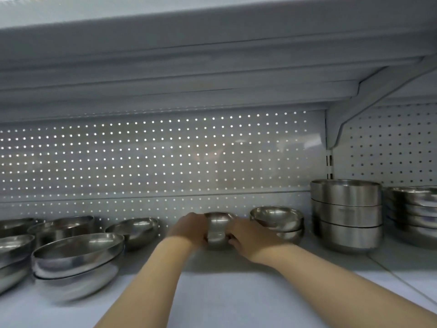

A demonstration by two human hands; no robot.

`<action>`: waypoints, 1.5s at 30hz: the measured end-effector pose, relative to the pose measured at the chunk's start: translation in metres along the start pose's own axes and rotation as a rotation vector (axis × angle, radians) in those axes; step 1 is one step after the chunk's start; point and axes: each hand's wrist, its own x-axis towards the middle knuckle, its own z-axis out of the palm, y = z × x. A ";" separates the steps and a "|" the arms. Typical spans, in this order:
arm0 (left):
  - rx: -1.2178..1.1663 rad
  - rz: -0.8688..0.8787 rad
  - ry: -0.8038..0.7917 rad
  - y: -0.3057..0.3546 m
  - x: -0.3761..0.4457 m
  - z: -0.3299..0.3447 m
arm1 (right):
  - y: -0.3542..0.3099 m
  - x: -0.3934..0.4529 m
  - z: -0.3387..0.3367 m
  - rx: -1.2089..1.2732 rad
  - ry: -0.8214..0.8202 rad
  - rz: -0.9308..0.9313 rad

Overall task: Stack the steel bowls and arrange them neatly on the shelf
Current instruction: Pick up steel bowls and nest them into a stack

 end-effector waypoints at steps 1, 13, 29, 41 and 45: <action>-0.013 0.013 -0.003 -0.001 0.001 -0.001 | 0.002 -0.001 0.001 0.016 0.005 -0.016; -0.383 0.293 0.555 0.033 -0.004 -0.045 | 0.025 -0.027 -0.099 0.000 0.320 -0.041; -0.479 0.447 0.481 0.079 0.026 0.000 | 0.095 -0.049 -0.074 0.076 0.246 0.083; -0.496 0.411 0.430 0.080 0.029 0.020 | 0.091 -0.051 -0.071 0.102 0.167 0.149; -0.478 0.401 0.413 0.080 0.031 0.023 | 0.090 -0.053 -0.071 0.114 0.146 0.155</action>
